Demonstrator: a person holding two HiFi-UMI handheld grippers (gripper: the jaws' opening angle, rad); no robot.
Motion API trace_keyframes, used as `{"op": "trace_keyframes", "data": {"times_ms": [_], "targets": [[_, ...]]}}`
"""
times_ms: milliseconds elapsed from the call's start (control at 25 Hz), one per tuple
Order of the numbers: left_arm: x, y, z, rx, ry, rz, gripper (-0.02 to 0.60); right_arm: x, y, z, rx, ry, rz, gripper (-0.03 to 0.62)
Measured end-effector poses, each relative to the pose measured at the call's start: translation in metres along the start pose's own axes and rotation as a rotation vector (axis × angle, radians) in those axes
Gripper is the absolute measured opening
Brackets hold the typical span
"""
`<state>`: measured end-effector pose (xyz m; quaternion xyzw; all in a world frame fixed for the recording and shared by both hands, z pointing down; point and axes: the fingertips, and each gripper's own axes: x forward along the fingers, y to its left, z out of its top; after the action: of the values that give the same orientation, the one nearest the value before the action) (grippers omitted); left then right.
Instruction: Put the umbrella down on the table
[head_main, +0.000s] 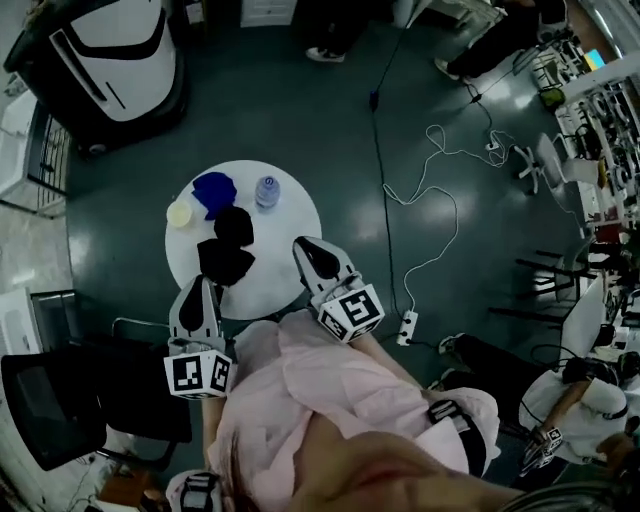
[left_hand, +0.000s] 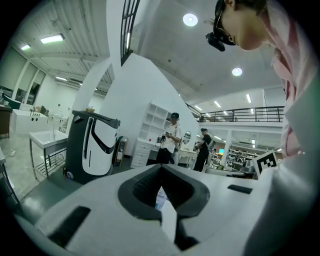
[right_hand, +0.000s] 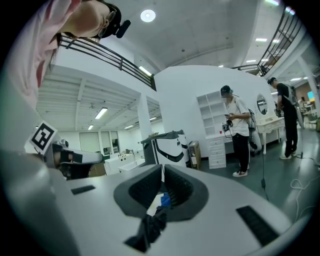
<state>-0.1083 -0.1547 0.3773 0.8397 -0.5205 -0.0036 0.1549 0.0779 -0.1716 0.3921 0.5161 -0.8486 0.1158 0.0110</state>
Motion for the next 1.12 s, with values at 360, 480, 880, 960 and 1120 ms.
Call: {"op": "trace_keyframes", "data": {"times_ms": [360, 480, 880, 960, 1120], "targets": [[0.008, -0.010, 0.003, 0.019, 0.009, -0.041, 0.018, -0.005, -0.002, 0.005, -0.003, 0.001, -0.023, 0.034], [0.008, -0.008, 0.003, 0.015, 0.013, -0.039, 0.018, -0.004, 0.002, 0.004, -0.023, 0.015, -0.021, 0.032], [0.001, 0.004, 0.004, 0.011, 0.013, -0.019, 0.018, 0.003, 0.012, 0.002, -0.037, 0.031, -0.009, 0.032], [0.001, 0.006, 0.004, 0.007, 0.015, -0.015, 0.018, 0.004, 0.013, 0.003, -0.039, 0.032, -0.007, 0.032], [0.000, 0.007, 0.005, 0.004, 0.015, -0.012, 0.018, 0.004, 0.014, 0.003, -0.039, 0.033, -0.006, 0.032]]}}
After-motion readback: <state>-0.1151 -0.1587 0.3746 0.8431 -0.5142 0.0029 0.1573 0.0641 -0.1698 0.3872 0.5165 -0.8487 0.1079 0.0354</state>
